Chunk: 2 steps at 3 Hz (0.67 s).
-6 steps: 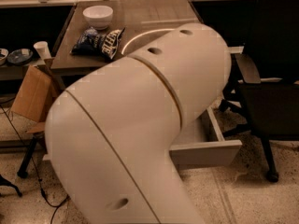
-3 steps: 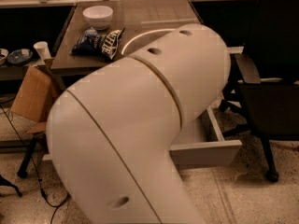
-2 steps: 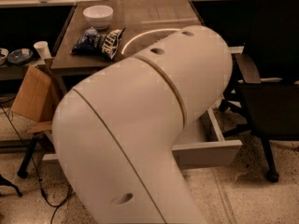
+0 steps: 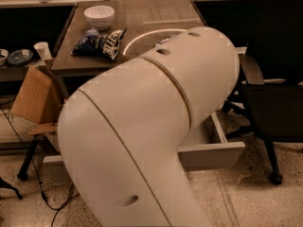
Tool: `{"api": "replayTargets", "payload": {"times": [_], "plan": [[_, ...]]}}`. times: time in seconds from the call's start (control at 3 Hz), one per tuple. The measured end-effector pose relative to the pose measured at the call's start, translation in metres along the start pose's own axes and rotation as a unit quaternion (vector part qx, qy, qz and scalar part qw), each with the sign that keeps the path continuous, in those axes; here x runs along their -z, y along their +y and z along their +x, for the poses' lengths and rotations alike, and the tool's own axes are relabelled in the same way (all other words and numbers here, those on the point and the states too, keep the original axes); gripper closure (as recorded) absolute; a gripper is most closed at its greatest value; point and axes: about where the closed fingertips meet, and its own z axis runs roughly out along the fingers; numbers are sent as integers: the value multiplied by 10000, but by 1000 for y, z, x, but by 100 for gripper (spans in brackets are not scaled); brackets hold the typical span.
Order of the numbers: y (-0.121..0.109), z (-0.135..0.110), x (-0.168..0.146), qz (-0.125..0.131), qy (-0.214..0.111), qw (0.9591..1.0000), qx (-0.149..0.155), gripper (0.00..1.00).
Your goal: Pick apple from top drawer and place on counter
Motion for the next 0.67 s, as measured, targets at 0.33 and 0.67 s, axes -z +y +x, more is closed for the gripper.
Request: {"api": "replayTargets", "payload": {"times": [0.33,0.67], "plan": [[0,-4,7,-50,-113,9999,6,12],[5,-9,15,-123,-240,9996,3,0]]}}
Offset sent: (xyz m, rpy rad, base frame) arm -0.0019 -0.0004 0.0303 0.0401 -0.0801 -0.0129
